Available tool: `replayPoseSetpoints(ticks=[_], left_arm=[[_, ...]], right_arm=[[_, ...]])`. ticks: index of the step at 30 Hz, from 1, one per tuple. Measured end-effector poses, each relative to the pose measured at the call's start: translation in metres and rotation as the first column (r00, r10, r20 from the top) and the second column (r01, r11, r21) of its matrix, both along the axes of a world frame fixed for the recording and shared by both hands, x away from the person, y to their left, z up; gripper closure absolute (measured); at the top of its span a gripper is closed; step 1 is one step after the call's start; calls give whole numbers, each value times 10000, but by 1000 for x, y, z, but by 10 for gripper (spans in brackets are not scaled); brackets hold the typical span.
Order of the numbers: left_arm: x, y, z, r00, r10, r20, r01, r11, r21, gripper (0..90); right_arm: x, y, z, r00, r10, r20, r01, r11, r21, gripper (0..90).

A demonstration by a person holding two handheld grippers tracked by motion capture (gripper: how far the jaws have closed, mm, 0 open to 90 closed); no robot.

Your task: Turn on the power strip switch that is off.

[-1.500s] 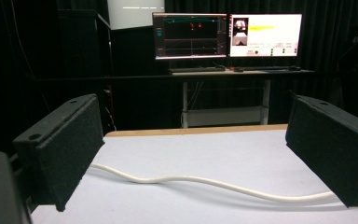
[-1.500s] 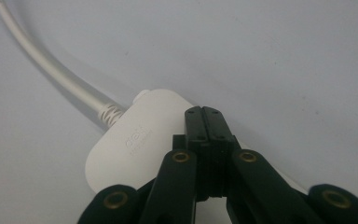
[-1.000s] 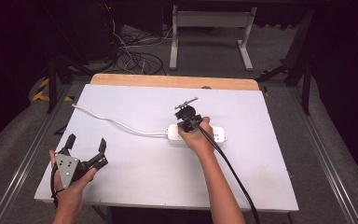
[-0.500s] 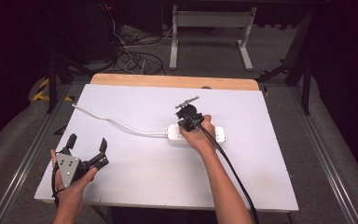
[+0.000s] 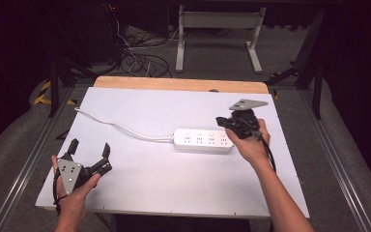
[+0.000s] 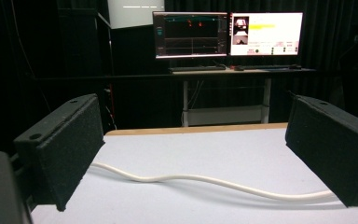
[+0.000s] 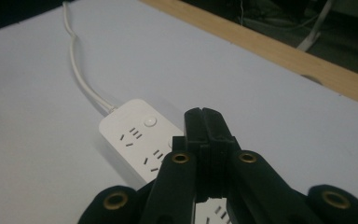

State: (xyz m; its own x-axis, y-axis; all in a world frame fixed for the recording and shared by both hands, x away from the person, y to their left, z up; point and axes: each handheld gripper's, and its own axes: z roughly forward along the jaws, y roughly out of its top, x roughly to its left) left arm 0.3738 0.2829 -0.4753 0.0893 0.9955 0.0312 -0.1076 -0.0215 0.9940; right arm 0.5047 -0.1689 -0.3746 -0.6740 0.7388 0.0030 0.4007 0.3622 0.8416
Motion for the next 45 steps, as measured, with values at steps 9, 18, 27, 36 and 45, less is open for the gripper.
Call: replayPoseSetpoints(ticks=[9,18,27,36,45], left_arm=[[-1,0,0,10000,12,13,-12,10000,-40,49],[1,0,1,10000,-6,87,7,10000,-73,50],[0,1,1,10000,18,51,-17,9999,-106,50],[0,1,1,10000,21,72,-20,9999,-136,51],[1,1,1,10000,-2,67,3,10000,-93,51]], right_arm=[[-61,-75,-11,9750,-581,2144,127,9782,2073,900],[-83,-110,-36,9307,-1979,3078,955,9433,3178,900],[-82,-105,-39,9339,-1815,3079,769,9433,3230,900],[-77,-96,-46,9182,-2051,3389,918,9424,3216,412],[-67,-82,-61,8568,-2441,4541,1402,9580,2503,80]])
